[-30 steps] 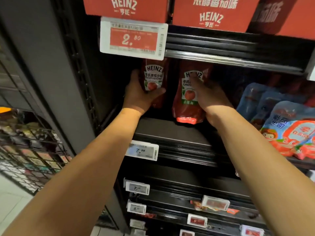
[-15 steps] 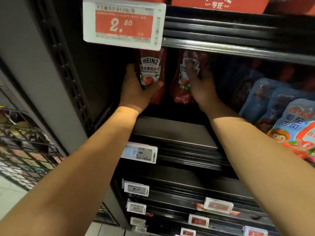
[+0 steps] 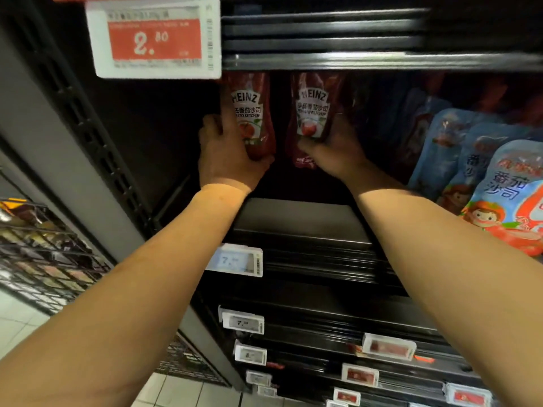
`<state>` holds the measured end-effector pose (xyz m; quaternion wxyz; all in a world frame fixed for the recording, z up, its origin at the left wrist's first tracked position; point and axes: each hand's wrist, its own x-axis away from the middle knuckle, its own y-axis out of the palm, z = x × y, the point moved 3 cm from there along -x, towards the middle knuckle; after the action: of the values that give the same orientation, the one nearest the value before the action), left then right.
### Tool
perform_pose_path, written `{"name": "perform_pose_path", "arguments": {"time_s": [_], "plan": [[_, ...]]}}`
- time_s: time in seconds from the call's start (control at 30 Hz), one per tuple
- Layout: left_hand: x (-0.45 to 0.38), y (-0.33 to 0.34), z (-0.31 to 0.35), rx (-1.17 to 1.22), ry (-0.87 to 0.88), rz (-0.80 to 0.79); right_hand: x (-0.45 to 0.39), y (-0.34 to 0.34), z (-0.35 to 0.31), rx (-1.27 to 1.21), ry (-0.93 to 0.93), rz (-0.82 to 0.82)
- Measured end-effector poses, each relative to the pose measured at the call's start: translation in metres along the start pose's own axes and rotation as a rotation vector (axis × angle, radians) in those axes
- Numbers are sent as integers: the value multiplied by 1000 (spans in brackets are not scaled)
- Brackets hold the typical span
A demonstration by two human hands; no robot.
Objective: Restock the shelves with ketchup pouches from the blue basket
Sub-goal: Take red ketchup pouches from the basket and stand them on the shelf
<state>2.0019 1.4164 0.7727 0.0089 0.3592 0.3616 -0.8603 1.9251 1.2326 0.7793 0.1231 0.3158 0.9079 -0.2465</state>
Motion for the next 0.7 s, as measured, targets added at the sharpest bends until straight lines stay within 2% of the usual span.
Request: {"name": "perform_pose_path", "arguments": {"time_s": [0.17, 0.27, 0.5, 0.7], "plan": [[-20, 13, -2, 41, -33, -90, -8, 2, 6, 31, 45, 13], [-36, 23, -2, 74, -33, -130, -12, -1, 10, 26, 48, 81], [-58, 53, -1, 115, -128, -135, -22, -5, 24, 153, 11, 184], [-73, 73, -5, 138, -152, -173, -23, -6, 26, 131, 29, 176]]}}
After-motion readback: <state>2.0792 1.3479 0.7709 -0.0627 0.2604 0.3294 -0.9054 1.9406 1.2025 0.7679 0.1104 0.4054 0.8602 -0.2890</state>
